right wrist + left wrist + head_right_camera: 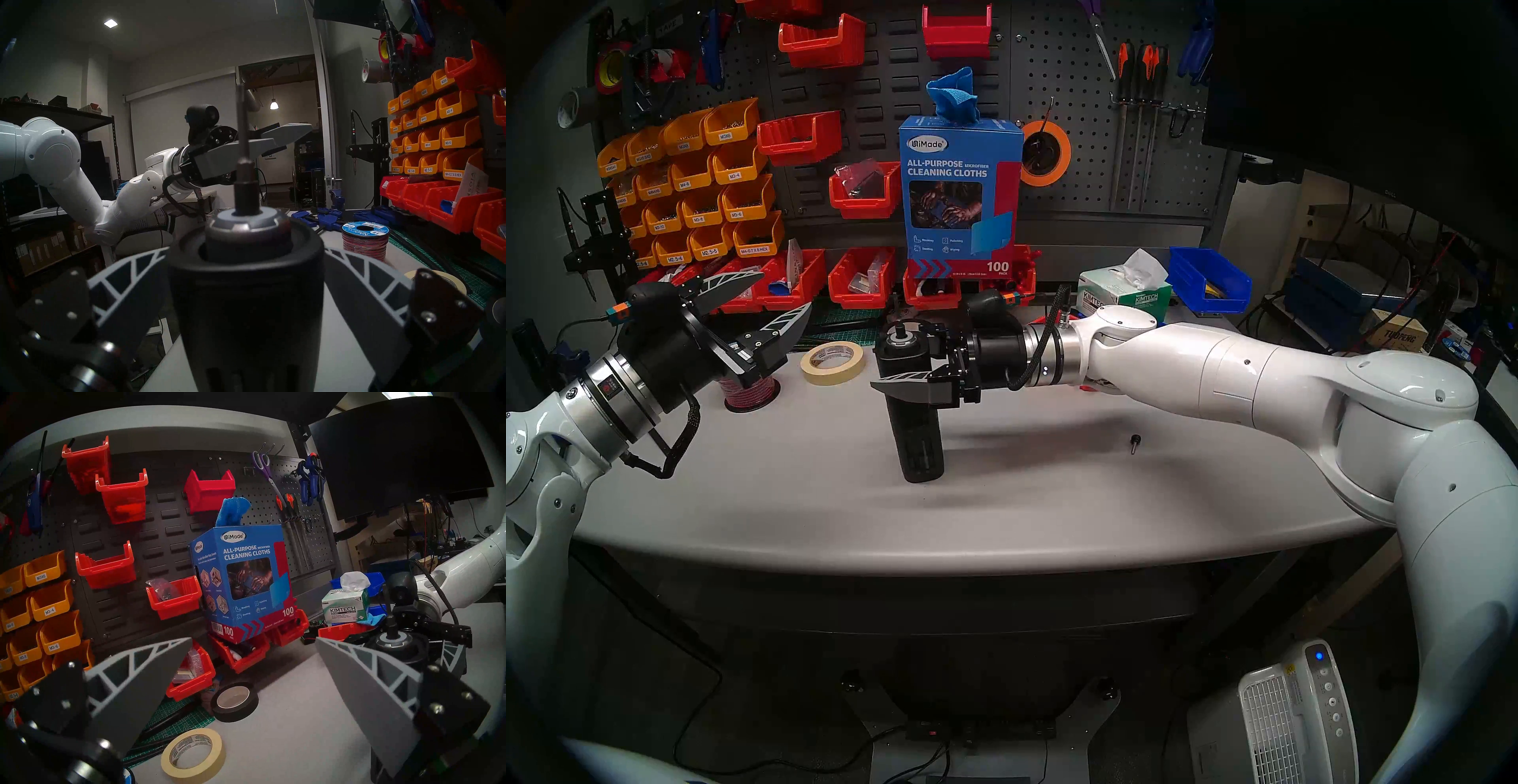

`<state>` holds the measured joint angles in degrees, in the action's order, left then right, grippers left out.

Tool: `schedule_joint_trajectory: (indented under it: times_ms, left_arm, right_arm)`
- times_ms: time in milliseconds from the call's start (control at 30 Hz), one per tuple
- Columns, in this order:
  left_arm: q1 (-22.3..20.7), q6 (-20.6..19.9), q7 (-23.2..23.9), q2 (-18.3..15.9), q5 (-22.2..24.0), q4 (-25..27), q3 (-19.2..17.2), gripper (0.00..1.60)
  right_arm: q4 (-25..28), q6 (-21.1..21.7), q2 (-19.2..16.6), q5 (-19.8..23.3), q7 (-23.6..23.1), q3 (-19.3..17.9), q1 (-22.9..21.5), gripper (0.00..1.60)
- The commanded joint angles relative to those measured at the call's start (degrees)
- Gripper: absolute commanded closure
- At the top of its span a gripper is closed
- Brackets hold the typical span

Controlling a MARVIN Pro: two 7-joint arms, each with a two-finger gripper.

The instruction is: Pick a screwdriver bit and insert it into the screwdriver

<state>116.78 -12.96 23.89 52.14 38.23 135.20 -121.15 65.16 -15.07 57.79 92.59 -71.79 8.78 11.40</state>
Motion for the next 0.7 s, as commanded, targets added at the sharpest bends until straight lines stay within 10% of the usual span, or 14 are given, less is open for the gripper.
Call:
schedule_joint_trajectory:
  times_ms: [0, 667]
  left_arm:
    - [0.14, 0.81, -1.03, 1.19, -0.76, 1.44, -0.86, 0.00]
    - [2.88, 2.21, -1.81, 4.86, -3.07, 1.96, -1.21, 0.00]
  right_arm:
    - [0.98, -0.72, -0.47, 0.38, 0.17, -1.95, -2.53, 0.06]
    - [4.31, -2.89, -2.69, 0.45, 2.91, -4.03, -5.25, 0.00]
